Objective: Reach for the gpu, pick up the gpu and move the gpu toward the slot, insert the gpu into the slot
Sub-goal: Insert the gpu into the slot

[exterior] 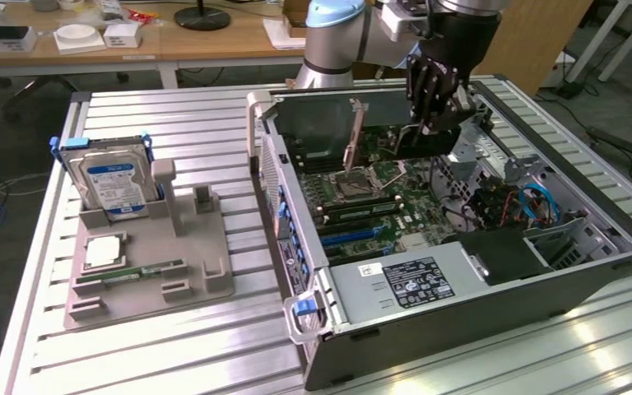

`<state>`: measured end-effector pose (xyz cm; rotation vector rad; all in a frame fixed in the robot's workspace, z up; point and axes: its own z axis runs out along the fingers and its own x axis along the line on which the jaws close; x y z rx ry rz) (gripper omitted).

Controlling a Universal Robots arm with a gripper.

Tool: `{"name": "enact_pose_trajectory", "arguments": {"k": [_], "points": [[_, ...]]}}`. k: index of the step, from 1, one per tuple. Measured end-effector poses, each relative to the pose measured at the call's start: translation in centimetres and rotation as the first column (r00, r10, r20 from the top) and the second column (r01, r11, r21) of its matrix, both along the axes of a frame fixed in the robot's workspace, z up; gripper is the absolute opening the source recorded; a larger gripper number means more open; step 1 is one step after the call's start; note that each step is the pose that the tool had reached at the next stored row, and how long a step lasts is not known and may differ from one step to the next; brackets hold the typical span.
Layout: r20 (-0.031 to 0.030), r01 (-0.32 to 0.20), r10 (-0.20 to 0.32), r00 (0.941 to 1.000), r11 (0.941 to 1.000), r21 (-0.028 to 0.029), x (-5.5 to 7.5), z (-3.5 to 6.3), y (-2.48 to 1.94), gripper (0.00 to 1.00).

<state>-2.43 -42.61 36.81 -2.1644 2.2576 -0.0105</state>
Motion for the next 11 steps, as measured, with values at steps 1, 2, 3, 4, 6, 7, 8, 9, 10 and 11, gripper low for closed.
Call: {"name": "enact_pose_trajectory", "arguments": {"k": [1,2,3,4,6,7,8,9,10,11], "points": [[0.0,0.0,0.0,1.0,1.0,-0.0001,-0.05,-0.01,0.0,0.26],[0.0001,0.0,0.0,1.0,1.0,0.0001,-0.13,-0.05,0.0,0.26],[0.0,0.0,0.0,1.0,1.0,0.0001,-0.24,-0.07,0.0,0.26],[0.0,0.0,0.0,1.0,1.0,0.0,-0.3,-0.09,0.0,0.26],[-0.0001,0.0,0.0,1.0,1.0,-0.0002,-0.38,-0.12,0.0,0.26],[0.0,0.0,0.0,1.0,1.0,-0.0001,-0.41,-0.14,0.0,0.26],[0.0,0.0,0.0,1.0,1.0,0.0,-0.47,-0.17,0.0,0.26],[0.0,0.0,0.0,1.0,1.0,0.0,-0.51,-0.19,0.0,0.26],[0.0,0.0,0.0,1.0,1.0,-0.0001,-0.52,-0.2,0.0,0.26],[0.0,0.0,0.0,1.0,1.0,-0.0002,-0.52,-0.2,0.0,0.26]]}}
